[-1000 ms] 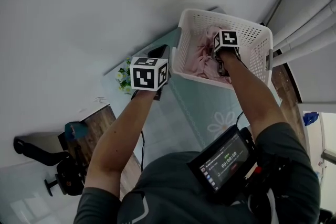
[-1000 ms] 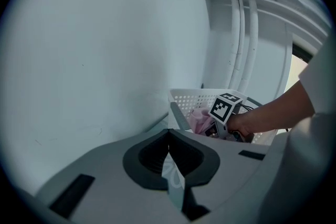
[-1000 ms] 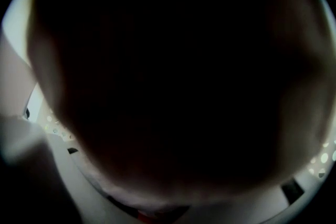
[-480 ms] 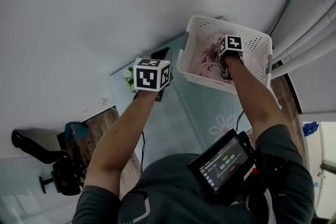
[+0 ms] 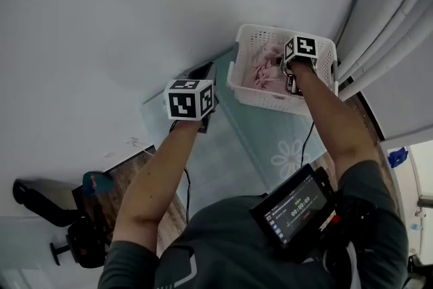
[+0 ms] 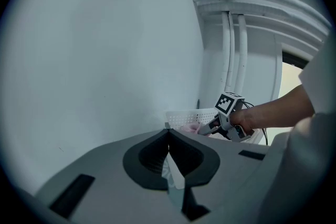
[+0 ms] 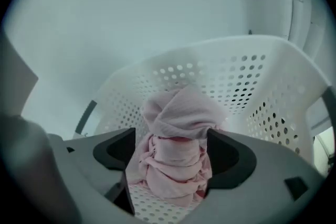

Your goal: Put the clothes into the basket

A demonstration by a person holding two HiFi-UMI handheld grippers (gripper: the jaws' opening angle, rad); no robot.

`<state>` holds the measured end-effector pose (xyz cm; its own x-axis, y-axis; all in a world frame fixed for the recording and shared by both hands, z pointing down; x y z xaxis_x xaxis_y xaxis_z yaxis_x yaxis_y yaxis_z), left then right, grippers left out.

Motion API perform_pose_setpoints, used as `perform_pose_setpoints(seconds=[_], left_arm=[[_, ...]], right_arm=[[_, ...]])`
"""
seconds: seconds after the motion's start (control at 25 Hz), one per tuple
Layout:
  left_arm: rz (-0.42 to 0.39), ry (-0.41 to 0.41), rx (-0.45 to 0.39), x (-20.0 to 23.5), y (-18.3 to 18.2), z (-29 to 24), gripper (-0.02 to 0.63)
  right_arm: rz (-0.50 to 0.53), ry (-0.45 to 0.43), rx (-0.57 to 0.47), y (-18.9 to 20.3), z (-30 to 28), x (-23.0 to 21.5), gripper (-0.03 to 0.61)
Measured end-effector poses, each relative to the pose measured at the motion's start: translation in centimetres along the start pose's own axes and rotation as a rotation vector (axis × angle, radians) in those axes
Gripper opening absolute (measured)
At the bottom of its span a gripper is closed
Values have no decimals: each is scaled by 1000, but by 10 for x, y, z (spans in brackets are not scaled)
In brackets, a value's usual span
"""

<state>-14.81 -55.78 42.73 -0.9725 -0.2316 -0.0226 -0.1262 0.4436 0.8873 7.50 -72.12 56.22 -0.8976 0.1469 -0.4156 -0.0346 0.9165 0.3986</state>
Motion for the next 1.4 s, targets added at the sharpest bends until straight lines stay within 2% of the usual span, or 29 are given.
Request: perform_pose_setpoints(seconds=[0.2, 0.36, 0.64, 0.8, 0.96, 1.12, 1.4], left_arm=[[-25, 1, -78, -2, -11, 36, 9], [-104, 3, -171, -13, -27, 70, 9], [-200, 10, -324, -30, -44, 140, 9], [-236, -1, -389, -32, -48, 177, 9], [-210, -1, -449, -33, -44, 216, 9], [-192, 12, -495, -34, -37, 254, 9], [-147, 28, -521, -31, -10, 309, 9]], right_arm=[[12, -4, -137, -4, 54, 20, 408], [22, -45, -240, 0, 97, 42, 408], [119, -172, -446, 27, 182, 94, 407], [216, -227, -548, 49, 230, 128, 405], [308, -287, -635, 79, 276, 161, 405], [386, -311, -703, 112, 308, 184, 393], [490, -347, -781, 178, 343, 215, 256]])
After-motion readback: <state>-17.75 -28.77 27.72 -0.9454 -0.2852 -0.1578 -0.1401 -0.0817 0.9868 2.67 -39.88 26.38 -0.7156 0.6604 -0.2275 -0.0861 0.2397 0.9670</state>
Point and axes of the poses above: the fingertips, and each gripper's own axes: z backward along the fingers, x to its left, y out of its underside, the point moved 4 cm from there along z, backward along the fingers, and after that the axes turned 7 degrees about -z, right-handed, at the moved point
